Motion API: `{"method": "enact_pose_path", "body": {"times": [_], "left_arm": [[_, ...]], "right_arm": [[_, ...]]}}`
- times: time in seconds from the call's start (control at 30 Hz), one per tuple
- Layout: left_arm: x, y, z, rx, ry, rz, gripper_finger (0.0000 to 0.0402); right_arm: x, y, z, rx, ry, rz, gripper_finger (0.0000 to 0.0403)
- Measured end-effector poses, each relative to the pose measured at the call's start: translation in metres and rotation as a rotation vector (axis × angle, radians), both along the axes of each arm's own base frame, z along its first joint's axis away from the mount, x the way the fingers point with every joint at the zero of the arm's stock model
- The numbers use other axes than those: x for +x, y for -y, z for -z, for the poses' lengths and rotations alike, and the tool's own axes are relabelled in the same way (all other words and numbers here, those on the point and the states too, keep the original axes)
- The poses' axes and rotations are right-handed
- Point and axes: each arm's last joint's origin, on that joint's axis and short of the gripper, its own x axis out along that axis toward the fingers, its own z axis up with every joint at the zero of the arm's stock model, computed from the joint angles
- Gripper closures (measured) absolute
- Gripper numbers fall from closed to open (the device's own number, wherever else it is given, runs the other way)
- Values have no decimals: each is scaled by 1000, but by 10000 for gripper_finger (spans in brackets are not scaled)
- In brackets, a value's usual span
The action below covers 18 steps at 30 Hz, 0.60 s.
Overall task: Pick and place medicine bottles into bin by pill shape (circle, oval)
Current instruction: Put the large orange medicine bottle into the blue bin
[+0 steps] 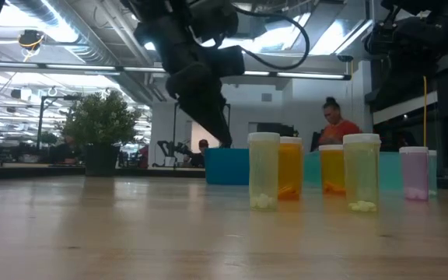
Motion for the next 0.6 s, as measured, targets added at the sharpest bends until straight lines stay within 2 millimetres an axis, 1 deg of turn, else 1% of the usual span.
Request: {"method": "enact_pose_path", "body": {"times": [0.6], "left_arm": [[3,1,-2,-2,46,-2,145]], "right_arm": [[0,0,0,0,0,0,220]]}}
